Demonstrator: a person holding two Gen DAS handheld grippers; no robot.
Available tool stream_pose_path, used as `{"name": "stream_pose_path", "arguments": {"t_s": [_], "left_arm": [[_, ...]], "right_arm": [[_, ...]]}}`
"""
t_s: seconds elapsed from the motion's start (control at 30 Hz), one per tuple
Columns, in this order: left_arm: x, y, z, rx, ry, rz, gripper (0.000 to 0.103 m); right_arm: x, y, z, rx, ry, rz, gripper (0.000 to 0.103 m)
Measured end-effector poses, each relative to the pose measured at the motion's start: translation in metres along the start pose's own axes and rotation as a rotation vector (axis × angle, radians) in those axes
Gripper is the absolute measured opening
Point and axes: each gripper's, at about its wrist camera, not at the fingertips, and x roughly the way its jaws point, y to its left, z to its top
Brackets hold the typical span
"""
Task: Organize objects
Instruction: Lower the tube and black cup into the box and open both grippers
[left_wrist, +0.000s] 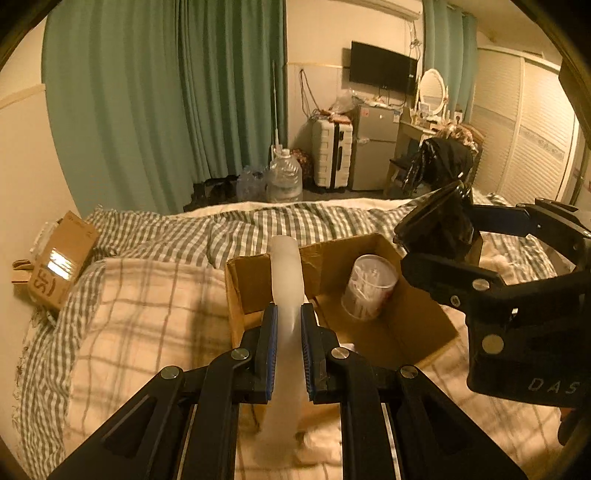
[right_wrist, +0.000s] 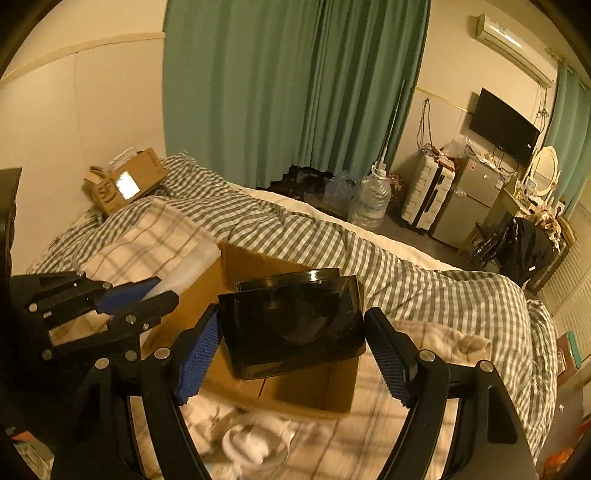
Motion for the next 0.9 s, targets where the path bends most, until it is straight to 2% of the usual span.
{"name": "stream_pose_path", "arguments": {"t_s": [0.33,0.53,0.6,0.67,0.73,0.8,0.9], "left_arm": [[0.062,-0.001,-0.002,-0.004,0.075,0.003,0.012],[0.067,-0.011,-0.006,0.006,0.075,0.001,0.017],[0.063,-0.012,-0.006,0.016,0.072,0.013,0.02],[0.054,-0.013,-0.004,0.015,0.065,0.023,0.03],[0.041,-0.011,-0.002,0.001,0.044,0.035,0.072],[0.02,-0.007,-0.001,-0.031,0.001,0.053,0.081],[-0.008,-0.002,0.0,-0.055,-0.017,0.054,0.082]], "right_arm": [[0.076,-0.021,-0.009,0.053,0.079,0.02,0.077],[0.085,-0.035,-0.017,0.098,0.091,0.028,0.079],[0.078,-0.041,-0.017,0.119,0.077,0.021,0.086],[0.066,-0.044,-0.015,0.124,0.061,0.013,0.087],[0.052,-0.044,-0.013,0.121,0.044,0.0,0.088],[0.033,-0.044,-0.012,0.114,0.026,-0.013,0.09],[-0.001,-0.043,-0.013,0.104,-0.006,-0.03,0.092]]}}
